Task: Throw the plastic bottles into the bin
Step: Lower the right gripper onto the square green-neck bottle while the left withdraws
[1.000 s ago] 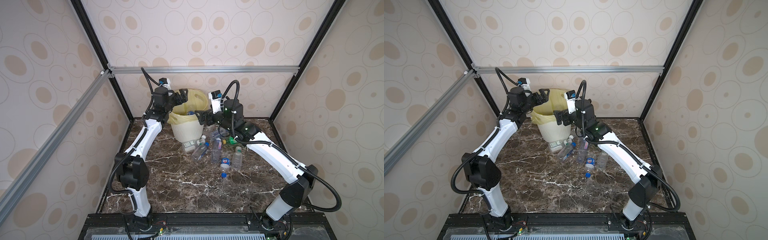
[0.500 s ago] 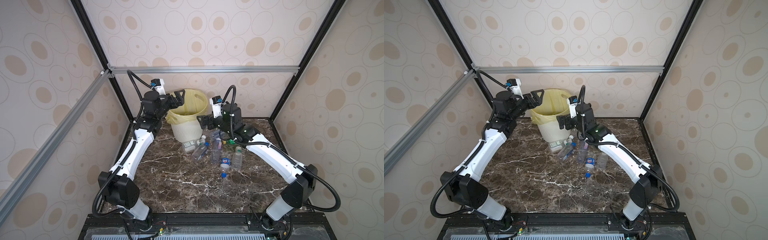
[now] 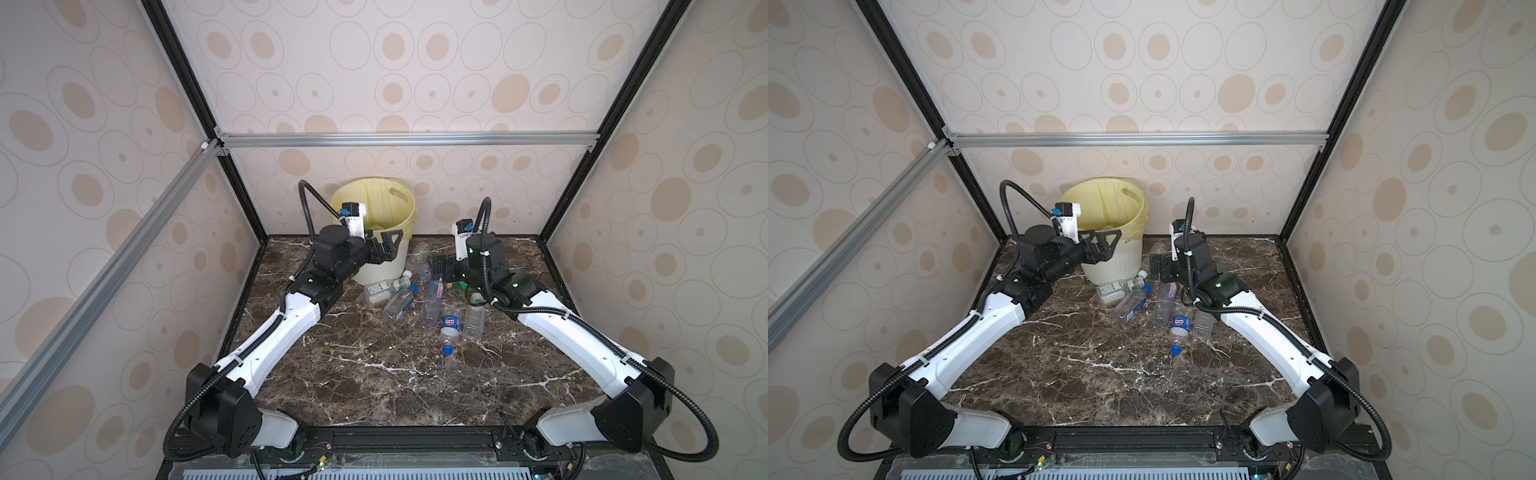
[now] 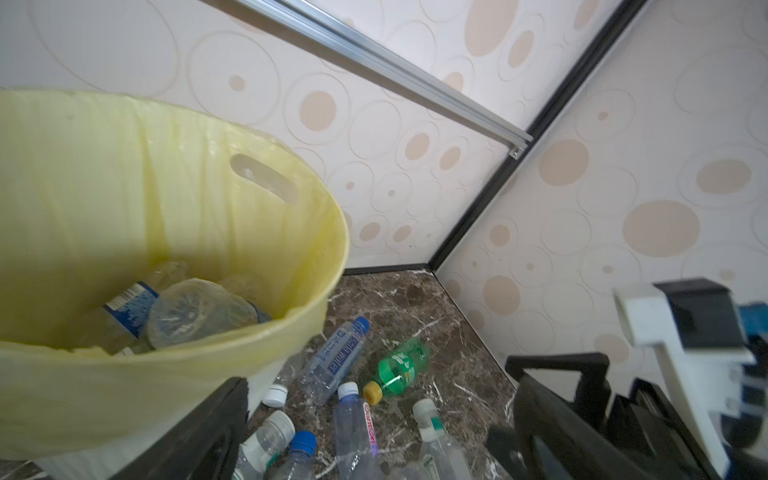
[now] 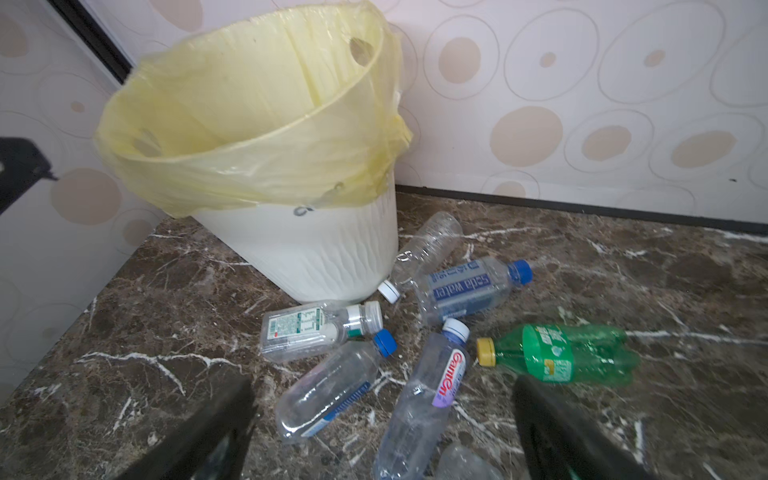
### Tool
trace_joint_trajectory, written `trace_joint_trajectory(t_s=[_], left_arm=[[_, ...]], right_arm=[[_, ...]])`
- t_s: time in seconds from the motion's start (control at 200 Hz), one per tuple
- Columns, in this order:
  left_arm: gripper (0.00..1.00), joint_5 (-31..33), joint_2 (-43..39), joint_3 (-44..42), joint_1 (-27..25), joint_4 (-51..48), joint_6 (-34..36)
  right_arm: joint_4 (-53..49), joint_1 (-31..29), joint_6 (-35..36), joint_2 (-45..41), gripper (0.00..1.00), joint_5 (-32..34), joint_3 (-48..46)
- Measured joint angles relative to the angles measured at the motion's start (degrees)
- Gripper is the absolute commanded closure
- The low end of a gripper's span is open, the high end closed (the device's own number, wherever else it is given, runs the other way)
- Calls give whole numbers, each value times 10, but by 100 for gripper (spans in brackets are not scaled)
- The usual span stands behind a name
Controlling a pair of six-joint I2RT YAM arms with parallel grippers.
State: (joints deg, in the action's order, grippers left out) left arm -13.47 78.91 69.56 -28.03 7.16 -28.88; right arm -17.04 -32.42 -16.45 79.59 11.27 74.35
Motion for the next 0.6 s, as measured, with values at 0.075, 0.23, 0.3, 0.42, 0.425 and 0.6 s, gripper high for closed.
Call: trace_joint_trajectory(t_s=[0.075, 0.23, 0.3, 0.42, 0.425, 0.6], left_arm=[[1, 8, -11, -29, -26, 12, 4], [1, 27, -15, -71, -59, 24, 10], [1, 33, -15, -92, -69, 31, 9], [1, 42, -15, -127, -90, 45, 3], [1, 42, -15, -130, -92, 47, 2], [1, 44, -13, -172, -120, 73, -23]], right_arm=[[-15, 15, -15, -10, 0, 17, -22], [-45, 47, -58, -23, 1, 43, -79], [-62, 62, -77, -24, 2, 51, -101], [-93, 83, -102, -23, 4, 55, -129], [-94, 84, -103, -23, 4, 55, -130], [-121, 100, -124, -23, 8, 49, -160]])
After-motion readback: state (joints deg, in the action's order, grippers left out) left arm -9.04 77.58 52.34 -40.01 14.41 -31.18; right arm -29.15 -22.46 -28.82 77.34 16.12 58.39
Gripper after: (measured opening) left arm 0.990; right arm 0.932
